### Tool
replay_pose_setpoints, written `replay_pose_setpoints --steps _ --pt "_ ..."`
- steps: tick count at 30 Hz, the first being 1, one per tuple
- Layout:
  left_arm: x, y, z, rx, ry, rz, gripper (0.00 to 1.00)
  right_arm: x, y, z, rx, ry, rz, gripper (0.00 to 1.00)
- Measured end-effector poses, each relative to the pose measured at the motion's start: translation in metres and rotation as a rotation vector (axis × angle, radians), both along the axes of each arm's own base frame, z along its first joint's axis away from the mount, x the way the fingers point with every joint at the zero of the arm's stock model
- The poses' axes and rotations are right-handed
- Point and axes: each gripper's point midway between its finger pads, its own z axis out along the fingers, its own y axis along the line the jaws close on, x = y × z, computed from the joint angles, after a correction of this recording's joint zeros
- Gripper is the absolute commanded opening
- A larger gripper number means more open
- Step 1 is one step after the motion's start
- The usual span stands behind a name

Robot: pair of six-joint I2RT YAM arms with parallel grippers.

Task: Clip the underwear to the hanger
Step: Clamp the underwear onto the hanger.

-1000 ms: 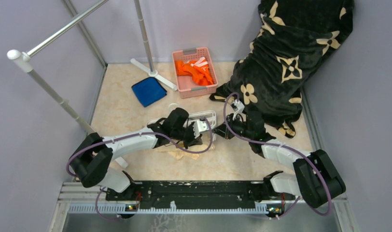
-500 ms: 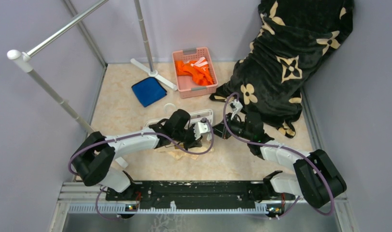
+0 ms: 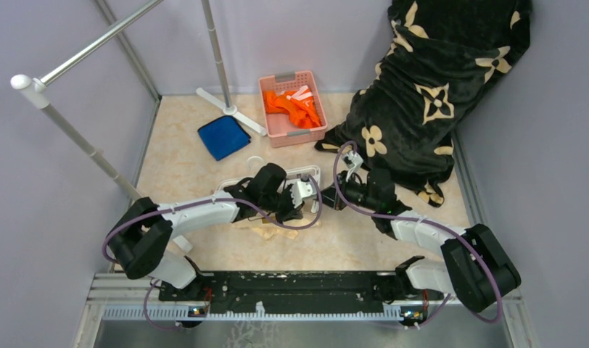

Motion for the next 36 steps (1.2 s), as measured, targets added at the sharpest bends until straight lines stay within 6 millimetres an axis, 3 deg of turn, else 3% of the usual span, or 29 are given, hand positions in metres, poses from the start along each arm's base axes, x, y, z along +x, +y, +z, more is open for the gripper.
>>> replay_pose_setpoints --steps 25,36 --pt "-0.0009 -0.0028 0.0072 -0.005 0.039 0.023 0.0 -0.005 0.002 -0.0089 -0.046 -0.036 0.029 0.14" --pt "-0.0029 -0.0054 0.0044 0.023 0.081 0.011 0.0 -0.0052 0.0038 -0.0087 -0.046 -0.046 0.035 0.11"
